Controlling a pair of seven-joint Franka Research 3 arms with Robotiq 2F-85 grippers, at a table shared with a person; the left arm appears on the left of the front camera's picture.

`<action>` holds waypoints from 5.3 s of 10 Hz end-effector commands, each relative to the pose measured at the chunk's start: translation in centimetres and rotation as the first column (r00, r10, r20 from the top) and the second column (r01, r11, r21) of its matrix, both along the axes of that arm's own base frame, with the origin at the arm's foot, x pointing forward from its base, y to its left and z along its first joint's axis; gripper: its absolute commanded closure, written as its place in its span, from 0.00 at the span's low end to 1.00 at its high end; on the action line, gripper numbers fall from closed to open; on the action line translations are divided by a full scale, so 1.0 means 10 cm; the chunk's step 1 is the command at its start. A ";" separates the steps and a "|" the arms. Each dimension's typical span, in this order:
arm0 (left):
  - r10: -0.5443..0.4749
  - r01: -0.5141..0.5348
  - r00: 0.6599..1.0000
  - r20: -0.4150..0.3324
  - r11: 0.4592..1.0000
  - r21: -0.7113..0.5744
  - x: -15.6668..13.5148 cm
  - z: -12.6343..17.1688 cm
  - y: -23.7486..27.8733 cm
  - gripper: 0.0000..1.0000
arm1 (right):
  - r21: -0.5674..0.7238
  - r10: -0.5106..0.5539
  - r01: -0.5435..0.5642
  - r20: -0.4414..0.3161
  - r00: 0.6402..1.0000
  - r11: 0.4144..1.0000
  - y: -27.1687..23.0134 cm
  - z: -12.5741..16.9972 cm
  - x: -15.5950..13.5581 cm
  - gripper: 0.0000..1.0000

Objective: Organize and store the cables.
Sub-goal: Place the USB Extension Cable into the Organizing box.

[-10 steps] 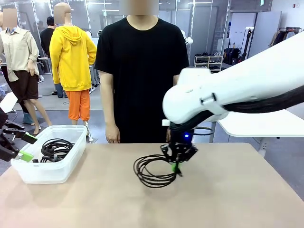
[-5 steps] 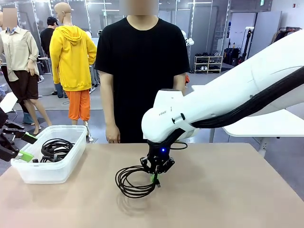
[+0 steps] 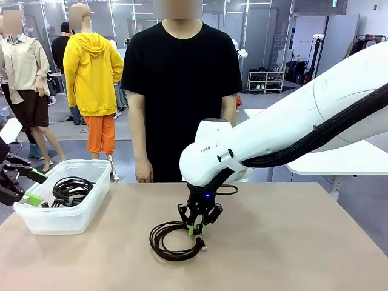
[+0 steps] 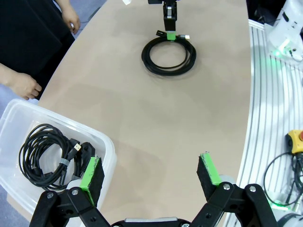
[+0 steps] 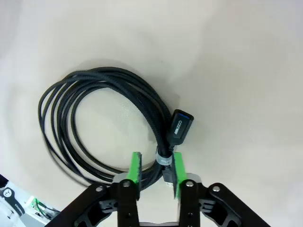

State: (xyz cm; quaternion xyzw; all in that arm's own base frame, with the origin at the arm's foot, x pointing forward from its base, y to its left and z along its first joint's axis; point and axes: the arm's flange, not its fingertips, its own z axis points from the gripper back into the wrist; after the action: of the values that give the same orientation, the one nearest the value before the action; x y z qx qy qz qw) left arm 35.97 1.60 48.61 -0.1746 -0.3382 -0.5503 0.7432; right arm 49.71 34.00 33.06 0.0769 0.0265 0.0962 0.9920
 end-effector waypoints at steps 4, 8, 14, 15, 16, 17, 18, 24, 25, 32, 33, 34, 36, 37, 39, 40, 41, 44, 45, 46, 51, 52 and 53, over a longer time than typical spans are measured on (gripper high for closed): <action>0.009 -0.009 1.000 -0.011 1.000 -0.001 0.01 0.02 0.00 0.00 | 0.111 0.044 -0.051 0.071 0.997 0.993 -0.36 0.36 -0.26 0.00; 0.001 -0.001 1.000 0.000 1.000 0.000 0.00 0.00 0.00 0.00 | 0.201 0.197 -0.235 0.193 0.961 0.951 -1.48 0.75 -0.56 0.00; 0.080 -0.090 0.973 -0.218 0.995 -0.039 -0.01 0.28 -1.04 0.00 | 0.262 0.257 -0.387 0.419 0.871 0.884 -3.10 0.85 -1.01 0.00; 0.097 -0.108 0.965 -0.242 0.994 -0.030 -0.02 0.28 -1.24 0.00 | 0.266 0.259 -0.399 0.438 0.861 0.877 -3.27 0.84 -1.06 0.00; 0.120 -0.134 0.957 -0.264 0.990 -0.035 -0.03 0.29 -1.47 0.00 | 0.255 0.256 -0.407 0.469 0.845 0.877 -3.42 0.84 -1.11 0.00; 0.213 -0.230 0.929 -0.302 0.973 -0.021 -0.06 0.29 -1.75 0.00 | 0.274 0.243 -0.428 0.518 0.820 0.861 -3.55 0.83 -1.23 0.00; 0.253 -0.270 0.918 -0.305 0.963 -0.016 -0.06 0.24 -2.04 0.00 | 0.280 0.245 -0.450 0.545 0.802 0.848 -3.64 0.81 -1.30 0.00; 0.250 -0.250 0.894 -0.370 0.967 0.050 -0.22 0.00 -2.83 0.00 | 0.231 0.266 -0.454 0.558 0.787 0.860 -3.80 0.97 -1.10 0.00; 0.250 -0.250 0.894 -0.370 0.967 0.050 -0.22 0.00 -2.83 0.00 | 0.231 0.266 -0.454 0.558 0.787 0.860 -3.80 0.97 -1.10 0.00; 0.480 -0.504 0.777 -0.407 0.862 0.055 -0.06 -0.19 -3.40 0.00 | 0.231 0.266 -0.454 0.558 0.787 0.860 -3.80 0.97 -1.10 0.00; 0.517 -0.548 0.737 -0.436 0.834 0.063 -0.01 -0.27 -3.51 0.00 | 0.231 0.266 -0.454 0.558 0.787 0.860 -3.80 0.97 -1.10 0.00; 0.588 -0.608 0.695 -0.414 0.788 0.100 0.07 -0.38 -3.70 0.00 | 0.231 0.266 -0.454 0.558 0.787 0.860 -3.80 0.97 -1.10 0.00; 0.681 -0.667 0.623 -0.385 0.720 0.193 0.23 -0.57 -3.99 0.00 | 0.231 0.266 -0.454 0.558 0.787 0.860 -3.80 0.97 -1.10 0.00; 0.716 -0.683 0.591 -0.372 0.689 0.240 0.30 -0.65 -4.12 0.00 | 0.231 0.266 -0.454 0.558 0.787 0.860 -3.80 0.97 -1.10 0.00; 0.764 -0.702 0.528 -0.371 0.638 0.317 0.54 -0.86 -4.33 0.00 | 0.231 0.266 -0.454 0.558 0.787 0.860 -3.80 0.97 -1.10 0.00; 0.781 -0.704 0.497 -0.379 0.618 0.350 0.68 -0.96 -4.41 0.00 | 0.231 0.266 -0.454 0.558 0.787 0.860 -3.80 0.97 -1.10 0.00; 0.790 -0.703 0.471 -0.393 0.605 0.373 0.79 -1.05 -4.49 0.00 | 0.231 0.266 -0.454 0.558 0.787 0.860 -3.80 0.97 -1.10 0.00; 0.839 -0.705 0.406 -0.363 0.540 0.459 1.05 -1.36 -4.79 0.00 | 0.231 0.266 -0.454 0.558 0.787 0.860 -3.80 0.97 -1.10 0.00; 0.847 -0.714 0.393 -0.359 0.527 0.462 1.11 -1.48 -4.85 0.00 | 0.231 0.266 -0.454 0.558 0.787 0.860 -3.80 0.97 -1.10 0.00; 0.858 -0.715 0.376 -0.351 0.509 0.478 1.15 -1.58 -4.90 0.00 | 0.231 0.266 -0.454 0.558 0.787 0.860 -3.80 0.97 -1.10 0.00; 0.895 -0.717 0.314 -0.317 0.443 0.538 1.16 -1.69 -4.90 0.07 | 0.231 0.266 -0.454 0.558 0.787 0.860 -3.80 0.97 -1.10 0.00; 0.900 -0.719 0.309 -0.307 0.432 0.544 1.16 -1.68 -4.90 0.41 | 0.231 0.266 -0.454 0.558 0.787 0.860 -3.80 0.97 -1.10 0.00; 0.902 -0.719 0.304 -0.305 0.428 0.548 1.16 -1.68 -4.89 0.66 | 0.231 0.266 -0.454 0.558 0.787 0.860 -3.80 0.97 -1.10 0.00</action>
State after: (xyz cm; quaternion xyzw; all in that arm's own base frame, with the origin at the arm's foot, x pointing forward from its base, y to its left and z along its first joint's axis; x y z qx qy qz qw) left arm 47.60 -47.03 31.59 -0.0234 -0.0569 -0.0702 0.9956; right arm 38.67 -4.11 42.66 0.2173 -0.2424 0.3140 0.8919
